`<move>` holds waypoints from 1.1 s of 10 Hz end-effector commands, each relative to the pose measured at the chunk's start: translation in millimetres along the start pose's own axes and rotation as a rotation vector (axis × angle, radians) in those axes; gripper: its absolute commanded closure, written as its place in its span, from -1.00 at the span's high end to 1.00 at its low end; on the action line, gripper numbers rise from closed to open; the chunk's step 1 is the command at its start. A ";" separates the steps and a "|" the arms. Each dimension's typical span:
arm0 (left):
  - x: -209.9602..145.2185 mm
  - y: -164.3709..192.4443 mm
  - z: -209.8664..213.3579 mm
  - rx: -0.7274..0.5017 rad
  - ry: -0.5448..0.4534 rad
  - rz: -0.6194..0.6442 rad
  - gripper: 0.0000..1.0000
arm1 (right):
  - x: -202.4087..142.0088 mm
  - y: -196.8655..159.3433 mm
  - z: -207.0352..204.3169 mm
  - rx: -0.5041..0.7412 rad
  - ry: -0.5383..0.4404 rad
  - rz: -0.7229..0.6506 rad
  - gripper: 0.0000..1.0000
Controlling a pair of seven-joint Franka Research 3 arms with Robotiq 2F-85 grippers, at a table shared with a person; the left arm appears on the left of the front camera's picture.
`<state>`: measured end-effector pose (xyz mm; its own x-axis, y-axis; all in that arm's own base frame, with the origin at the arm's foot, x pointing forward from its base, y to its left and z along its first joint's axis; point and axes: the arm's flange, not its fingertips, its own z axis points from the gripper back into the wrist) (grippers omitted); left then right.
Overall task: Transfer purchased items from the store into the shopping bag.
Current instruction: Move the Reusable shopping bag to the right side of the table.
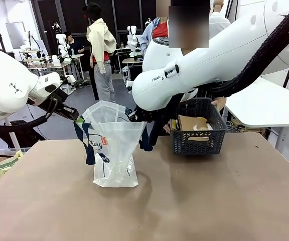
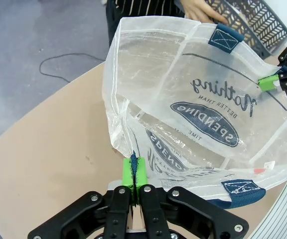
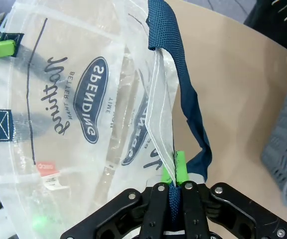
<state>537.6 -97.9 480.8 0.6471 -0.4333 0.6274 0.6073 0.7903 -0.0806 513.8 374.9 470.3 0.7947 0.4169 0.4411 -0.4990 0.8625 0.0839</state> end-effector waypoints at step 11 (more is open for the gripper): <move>-0.2 3.1 1.2 0.005 0.000 -0.012 -1.00 | -0.9 -1.0 2.1 0.004 0.001 -0.007 -1.00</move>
<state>537.6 -97.9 480.8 0.6471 -0.4333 0.6273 0.6073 0.7903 -0.0806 513.8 374.9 470.3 0.7947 0.4169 0.4411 -0.4990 0.8625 0.0839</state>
